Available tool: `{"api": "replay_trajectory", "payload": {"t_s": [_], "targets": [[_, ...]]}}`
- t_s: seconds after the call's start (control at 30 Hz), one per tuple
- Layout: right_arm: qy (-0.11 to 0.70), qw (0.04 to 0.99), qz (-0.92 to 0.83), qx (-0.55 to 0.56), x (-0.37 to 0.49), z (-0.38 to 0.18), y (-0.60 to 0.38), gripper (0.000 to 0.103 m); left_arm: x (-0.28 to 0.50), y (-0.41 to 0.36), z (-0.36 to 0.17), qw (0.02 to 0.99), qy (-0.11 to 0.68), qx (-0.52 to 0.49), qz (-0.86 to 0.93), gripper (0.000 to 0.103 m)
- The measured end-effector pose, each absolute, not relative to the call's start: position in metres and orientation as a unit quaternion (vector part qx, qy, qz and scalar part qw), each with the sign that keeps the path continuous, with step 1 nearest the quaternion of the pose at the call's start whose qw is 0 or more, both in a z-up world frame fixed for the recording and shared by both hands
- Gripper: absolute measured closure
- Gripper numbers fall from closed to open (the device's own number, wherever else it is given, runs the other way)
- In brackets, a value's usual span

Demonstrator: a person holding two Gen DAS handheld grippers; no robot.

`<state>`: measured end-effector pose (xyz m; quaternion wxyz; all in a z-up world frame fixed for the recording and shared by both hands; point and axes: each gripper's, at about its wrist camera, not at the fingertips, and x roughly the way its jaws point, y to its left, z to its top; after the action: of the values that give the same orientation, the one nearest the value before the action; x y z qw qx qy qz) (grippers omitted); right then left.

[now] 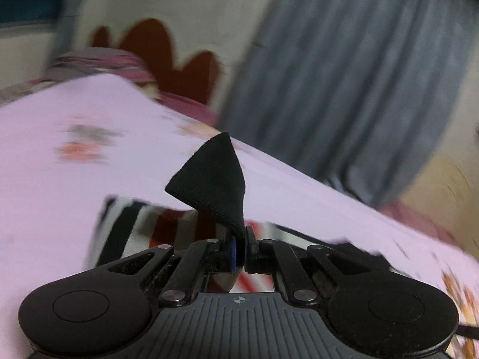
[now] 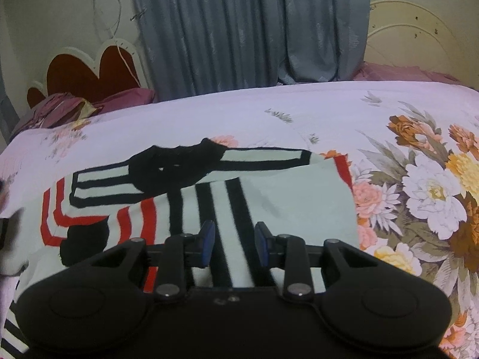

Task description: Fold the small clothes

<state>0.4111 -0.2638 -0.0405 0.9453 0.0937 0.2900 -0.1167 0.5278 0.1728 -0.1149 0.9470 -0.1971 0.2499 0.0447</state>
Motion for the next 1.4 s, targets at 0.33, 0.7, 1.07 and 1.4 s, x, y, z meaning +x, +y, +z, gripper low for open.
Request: {"api": "replay_trajectory", "payload": {"t_s": [0.33,0.7,1.07,1.4], "targets": [[0.276,0.943,-0.127,0.134,0.391,-0.04,-0.299,0.073,0.592,0.001,-0.12,0.936,0.331,-0.071,-0.096,0.1],[0.275,0.931,-0.108,0.217,0.375,-0.049,-0.338,0.044,0.556,-0.086,-0.152,0.92,0.357,0.017,-0.159,0.056],[0.294,0.9,-0.007,0.321,0.438,-0.062,-0.321,0.05,0.524,0.075,-0.13,0.948,0.314,-0.033,0.028,0.057],[0.351,0.877,-0.02,0.327,0.472,-0.066,-0.302,0.047,0.519,0.098,-0.158,0.932,0.363,-0.006,0.014,0.057]]}}
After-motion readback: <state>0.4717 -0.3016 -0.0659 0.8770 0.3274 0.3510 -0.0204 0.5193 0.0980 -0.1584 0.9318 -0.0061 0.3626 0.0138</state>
